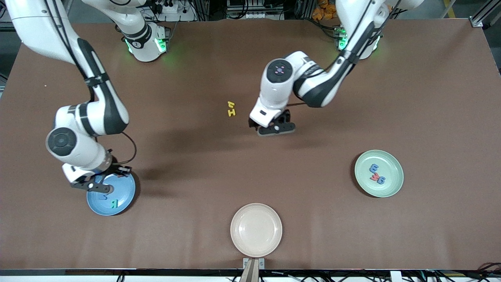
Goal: Sort uppercase to blue plate, lowercase to green plate
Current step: 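Place the pink a on the blue plate while the left gripper reaches letters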
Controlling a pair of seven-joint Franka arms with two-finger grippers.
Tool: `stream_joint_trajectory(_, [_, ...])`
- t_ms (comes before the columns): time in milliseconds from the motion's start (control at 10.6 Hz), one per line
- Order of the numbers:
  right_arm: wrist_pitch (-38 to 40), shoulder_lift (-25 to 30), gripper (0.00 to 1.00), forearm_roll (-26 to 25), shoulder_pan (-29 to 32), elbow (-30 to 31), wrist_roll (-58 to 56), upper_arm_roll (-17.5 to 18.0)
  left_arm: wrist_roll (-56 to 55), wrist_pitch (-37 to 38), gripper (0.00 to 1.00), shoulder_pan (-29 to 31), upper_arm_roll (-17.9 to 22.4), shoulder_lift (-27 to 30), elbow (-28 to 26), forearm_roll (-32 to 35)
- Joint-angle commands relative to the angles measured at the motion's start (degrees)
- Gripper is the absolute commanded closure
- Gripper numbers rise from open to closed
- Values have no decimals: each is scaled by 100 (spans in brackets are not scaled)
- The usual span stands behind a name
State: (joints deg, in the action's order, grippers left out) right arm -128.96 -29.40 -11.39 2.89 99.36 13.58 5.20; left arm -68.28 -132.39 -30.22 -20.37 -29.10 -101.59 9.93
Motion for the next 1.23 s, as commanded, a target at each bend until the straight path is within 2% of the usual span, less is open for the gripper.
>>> stream_joint_trajectory(0, [38,-417,100,31,97,-391,-610,-10,-1191,56,0,-403,-124,-507,464,-70])
stream_joint_trajectory(95, [38,-452,62,31,106,-391,-611,-10,-1614,56,0,-466,-255,-701,569,-53])
stream_joint_trajectory(189, [20,-470,1,40,106,-391,-568,-10,-2027,56,0,-484,-431,-877,622,-26])
stream_joint_trajectory(378, [46,-470,0,22,124,-382,-576,-19,-2538,47,0,-781,-459,-1184,771,-17])
stream_joint_trajectory(568, [108,-453,0,31,124,-365,-541,-19,-3223,47,0,-1177,-397,-1755,1376,70])
stream_joint_trajectory(1135, [186,-444,0,75,115,-330,-541,-19,-3305,47,0,-1302,-406,-2065,1388,509])
